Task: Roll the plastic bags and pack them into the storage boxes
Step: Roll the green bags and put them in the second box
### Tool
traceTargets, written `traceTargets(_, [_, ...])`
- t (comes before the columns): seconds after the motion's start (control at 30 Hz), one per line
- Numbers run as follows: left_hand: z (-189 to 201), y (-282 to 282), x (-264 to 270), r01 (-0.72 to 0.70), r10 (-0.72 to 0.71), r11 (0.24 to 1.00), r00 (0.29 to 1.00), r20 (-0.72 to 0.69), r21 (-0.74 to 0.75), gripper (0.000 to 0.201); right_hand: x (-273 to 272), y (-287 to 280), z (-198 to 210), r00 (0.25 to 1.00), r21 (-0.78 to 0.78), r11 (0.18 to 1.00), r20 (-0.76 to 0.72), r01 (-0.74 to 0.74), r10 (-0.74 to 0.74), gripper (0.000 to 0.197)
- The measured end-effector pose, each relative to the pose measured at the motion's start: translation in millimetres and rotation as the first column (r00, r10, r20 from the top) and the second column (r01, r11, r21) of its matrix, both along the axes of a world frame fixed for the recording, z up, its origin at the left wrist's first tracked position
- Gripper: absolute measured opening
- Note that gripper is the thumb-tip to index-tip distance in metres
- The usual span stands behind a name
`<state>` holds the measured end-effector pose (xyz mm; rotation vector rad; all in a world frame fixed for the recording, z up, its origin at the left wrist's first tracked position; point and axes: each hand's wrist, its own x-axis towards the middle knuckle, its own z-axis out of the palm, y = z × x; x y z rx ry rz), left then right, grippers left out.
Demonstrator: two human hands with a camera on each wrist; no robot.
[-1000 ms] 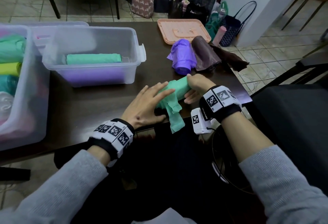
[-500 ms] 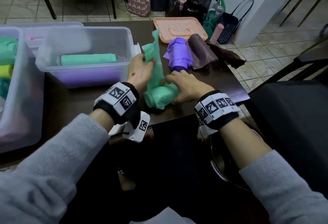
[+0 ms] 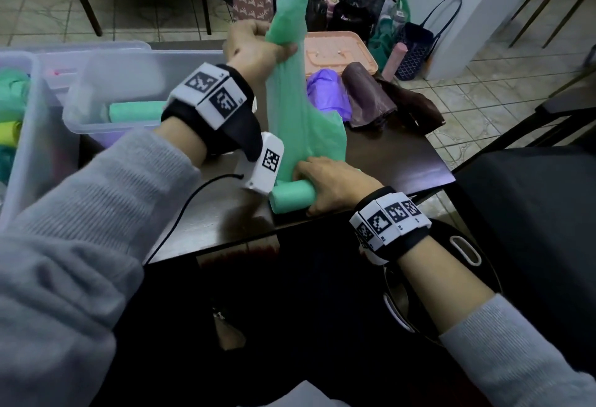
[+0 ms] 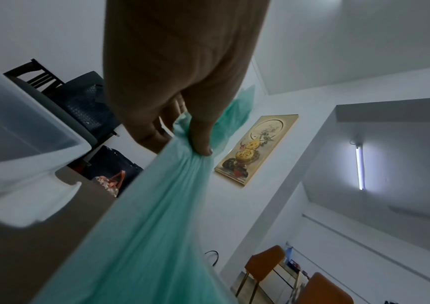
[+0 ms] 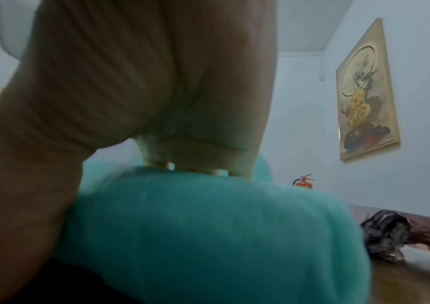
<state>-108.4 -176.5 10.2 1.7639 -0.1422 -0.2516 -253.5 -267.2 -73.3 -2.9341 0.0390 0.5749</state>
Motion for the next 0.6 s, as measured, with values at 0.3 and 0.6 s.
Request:
traceTargets(0.3, [-18.0,-9.4,-27.1,0.267,-0.347,0.710,0.938,-0.006,0.652,0.048,2.6,-1.2,-3.4,0.995,0.113,0.991,-0.070,0.072,-0.064,0.067])
traceTargets(0.6, [-81.0,-2.0,-38.1,0.533,-0.286,0.682,0.824,-0.489,0.500,0.028,-0.3,-0.7,-3.9,0.998,0.144,0.988,-0.056,0.048,-0.040,0.060])
